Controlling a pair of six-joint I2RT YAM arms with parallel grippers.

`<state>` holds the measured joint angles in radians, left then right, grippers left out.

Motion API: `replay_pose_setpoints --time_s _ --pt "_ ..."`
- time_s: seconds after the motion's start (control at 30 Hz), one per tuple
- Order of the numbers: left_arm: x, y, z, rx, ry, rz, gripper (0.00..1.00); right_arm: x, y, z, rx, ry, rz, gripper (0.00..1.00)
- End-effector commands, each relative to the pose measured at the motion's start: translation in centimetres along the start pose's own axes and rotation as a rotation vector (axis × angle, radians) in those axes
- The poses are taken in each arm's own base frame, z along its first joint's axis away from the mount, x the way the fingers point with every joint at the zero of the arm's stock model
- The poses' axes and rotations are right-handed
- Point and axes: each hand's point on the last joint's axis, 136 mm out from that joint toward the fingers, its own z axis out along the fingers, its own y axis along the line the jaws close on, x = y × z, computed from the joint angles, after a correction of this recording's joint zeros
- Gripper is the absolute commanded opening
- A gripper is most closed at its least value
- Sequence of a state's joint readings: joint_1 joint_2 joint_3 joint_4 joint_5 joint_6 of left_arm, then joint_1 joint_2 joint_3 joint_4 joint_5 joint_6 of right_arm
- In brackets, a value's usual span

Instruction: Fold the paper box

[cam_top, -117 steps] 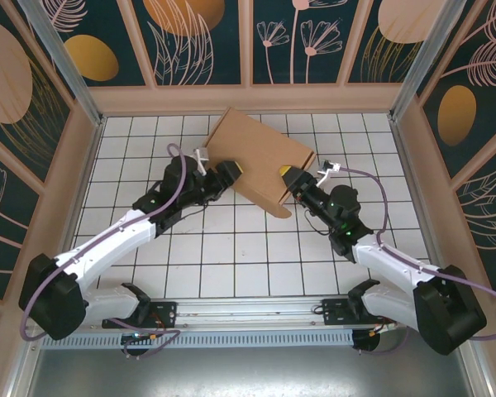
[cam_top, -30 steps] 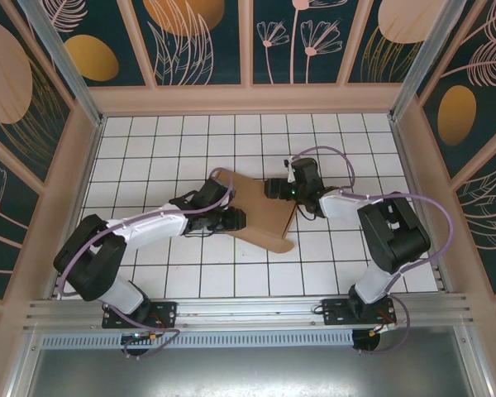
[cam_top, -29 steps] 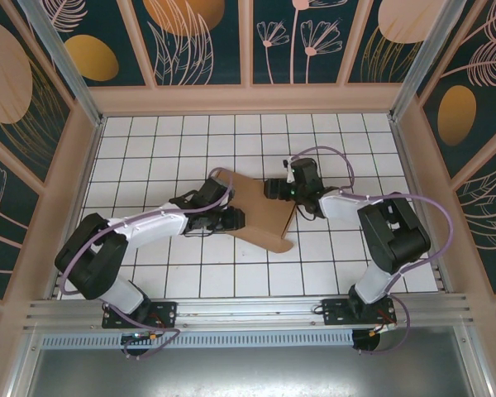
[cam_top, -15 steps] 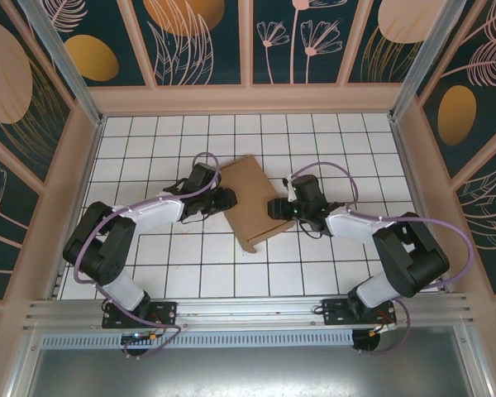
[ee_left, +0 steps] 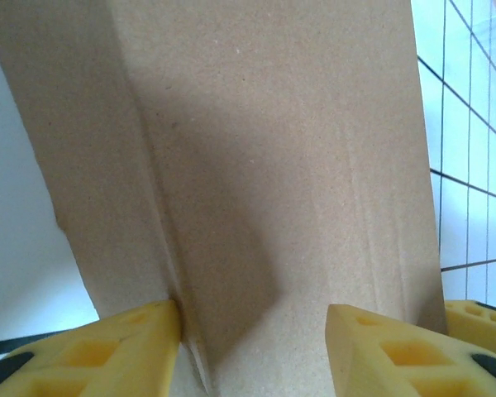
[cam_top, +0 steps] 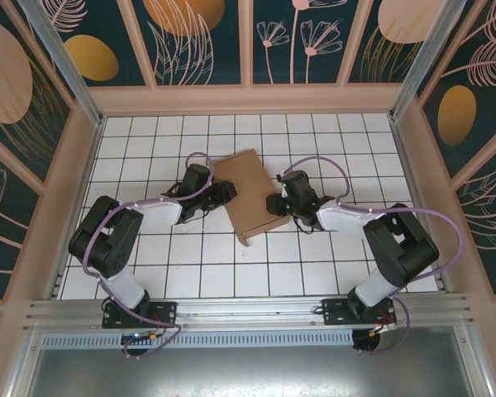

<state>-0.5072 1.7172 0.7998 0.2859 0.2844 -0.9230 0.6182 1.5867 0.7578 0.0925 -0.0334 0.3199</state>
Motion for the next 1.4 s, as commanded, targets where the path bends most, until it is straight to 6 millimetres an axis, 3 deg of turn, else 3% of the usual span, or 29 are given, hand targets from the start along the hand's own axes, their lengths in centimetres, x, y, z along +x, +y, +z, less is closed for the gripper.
replay_pose_setpoints --time_s 0.0,0.27,0.4,0.6,0.73,0.87,1.1,1.13,1.23,1.37 --pt "7.2 -1.2 1.0 0.113 0.286 -0.039 0.46 5.8 1.2 1.6 -0.055 0.201 -0.035 0.41" --pt "8.0 -1.2 0.8 0.157 0.303 -0.087 0.32 6.0 1.3 2.2 -0.122 0.216 0.027 0.42" --pt "6.0 -2.4 -0.8 0.117 0.226 -0.015 0.36 4.1 0.6 1.2 -0.086 0.151 0.032 0.52" --pt "3.3 -2.5 -3.7 -0.024 0.115 0.065 0.45 -0.3 0.1 -2.2 0.02 -0.018 -0.051 0.67" --pt "1.3 -2.4 -5.6 -0.118 0.03 0.113 0.47 -2.4 -1.0 -4.3 0.107 -0.112 -0.076 0.66" --pt "1.0 -2.6 -5.8 -0.12 0.024 0.121 0.47 -2.9 -0.3 -5.2 0.064 -0.147 -0.07 0.6" --pt "1.8 -0.9 -5.3 -0.13 0.021 0.082 0.55 -4.4 -0.5 -1.4 -0.003 -0.044 -0.023 0.78" --pt "1.6 -0.6 -5.7 -0.143 -0.002 0.082 0.58 -4.8 -1.1 -0.7 -0.025 -0.033 0.011 0.78" --pt "1.1 0.7 -6.5 -0.154 -0.044 0.064 0.72 -5.5 -0.6 0.8 -0.138 0.004 0.07 0.78" --pt "1.8 2.0 -5.7 -0.118 -0.021 0.012 0.8 -4.2 0.3 2.9 -0.218 0.128 0.089 0.77"
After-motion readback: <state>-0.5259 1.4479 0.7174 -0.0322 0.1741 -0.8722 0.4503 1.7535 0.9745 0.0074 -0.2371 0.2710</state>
